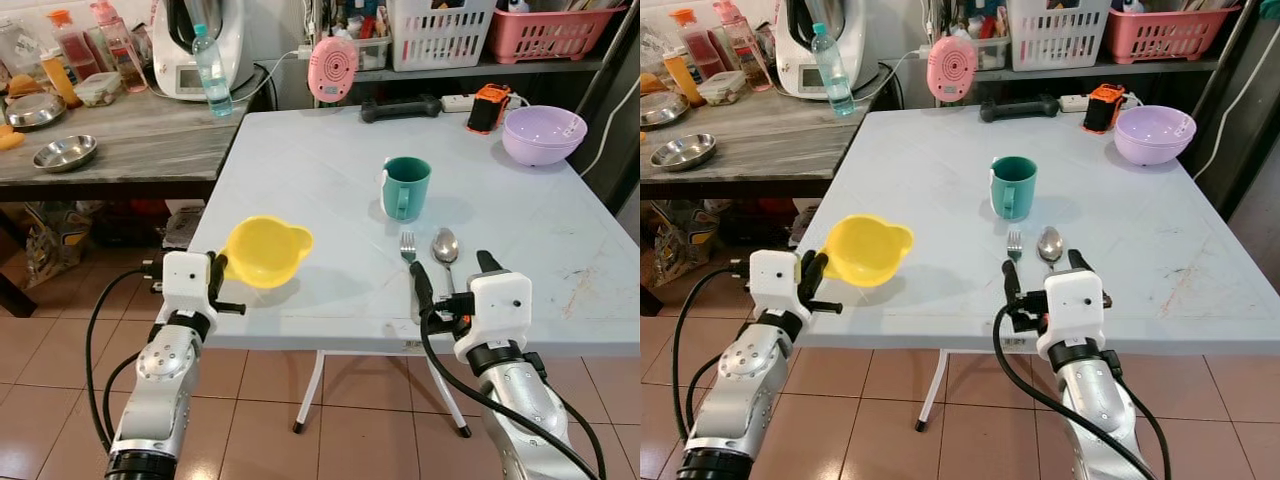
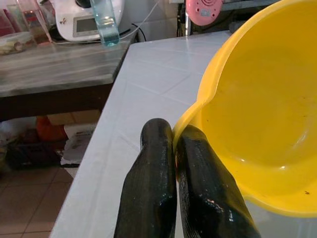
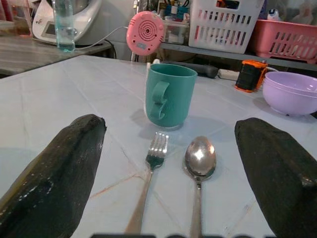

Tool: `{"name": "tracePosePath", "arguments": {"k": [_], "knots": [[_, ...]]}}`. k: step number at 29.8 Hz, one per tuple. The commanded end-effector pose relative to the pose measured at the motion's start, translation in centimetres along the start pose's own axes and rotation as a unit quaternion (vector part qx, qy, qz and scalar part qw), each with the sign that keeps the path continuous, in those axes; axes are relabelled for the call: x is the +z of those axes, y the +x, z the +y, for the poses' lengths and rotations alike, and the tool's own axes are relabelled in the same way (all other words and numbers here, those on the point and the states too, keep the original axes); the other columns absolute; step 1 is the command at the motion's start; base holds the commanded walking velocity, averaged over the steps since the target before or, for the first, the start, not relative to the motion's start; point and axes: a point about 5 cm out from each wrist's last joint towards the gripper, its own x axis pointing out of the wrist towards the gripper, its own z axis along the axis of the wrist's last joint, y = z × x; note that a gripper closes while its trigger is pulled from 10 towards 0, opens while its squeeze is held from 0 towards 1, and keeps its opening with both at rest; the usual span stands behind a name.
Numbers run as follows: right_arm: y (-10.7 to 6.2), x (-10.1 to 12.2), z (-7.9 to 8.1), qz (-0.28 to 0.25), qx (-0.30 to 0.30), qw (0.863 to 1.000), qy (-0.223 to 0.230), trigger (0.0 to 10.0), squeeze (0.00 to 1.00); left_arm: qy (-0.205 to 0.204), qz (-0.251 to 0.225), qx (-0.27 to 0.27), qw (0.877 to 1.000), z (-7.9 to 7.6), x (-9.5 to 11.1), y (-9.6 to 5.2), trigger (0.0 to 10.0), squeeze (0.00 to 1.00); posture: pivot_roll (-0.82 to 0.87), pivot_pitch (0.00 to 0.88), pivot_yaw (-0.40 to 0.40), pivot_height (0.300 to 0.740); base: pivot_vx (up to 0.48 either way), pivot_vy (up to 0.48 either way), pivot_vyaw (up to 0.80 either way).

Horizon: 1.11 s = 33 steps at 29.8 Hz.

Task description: Setting the table

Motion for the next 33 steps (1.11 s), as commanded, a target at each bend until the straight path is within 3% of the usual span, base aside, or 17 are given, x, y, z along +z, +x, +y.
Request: {"name": "tracePosePath", "arguments": {"k": [1,19,28,33], "knots": [[0.2,0.0,0.3,-0.004,0.001,1.0,0.005,10.0,0.0,-0.002,0.001,0.005,1.0,0.4,0.0,0.2,10.0,0.0,-0.11,0.0,0.104,0.74,0.0,0.292,0.0],[-0.6,-0.5,-0.1,0.01,-0.007,1.0,0.004,10.0,0.0,-0.005,0.004,-0.013,1.0,-1.0,0.2,0.6,10.0,0.0,-0.11,0.029,0.112,0.74,0.0,0.317,0.0],[-0.1,-0.5,0.6,0.007,-0.011,1.0,0.01,10.0,0.0,0.009,0.006,-0.012,1.0,0.0,-0.3,0.8,10.0,0.0,-0.11,0.0,0.09,0.74,0.0,0.335,0.0],[0.7,-0.3,-0.1,0.001,0.002,1.0,0.002,10.0,0.0,0.004,0.0,0.006,1.0,0.0,0.1,1.0,10.0,0.0,-0.08,0.026,0.08,0.74,0.0,0.36,-0.11]]}}
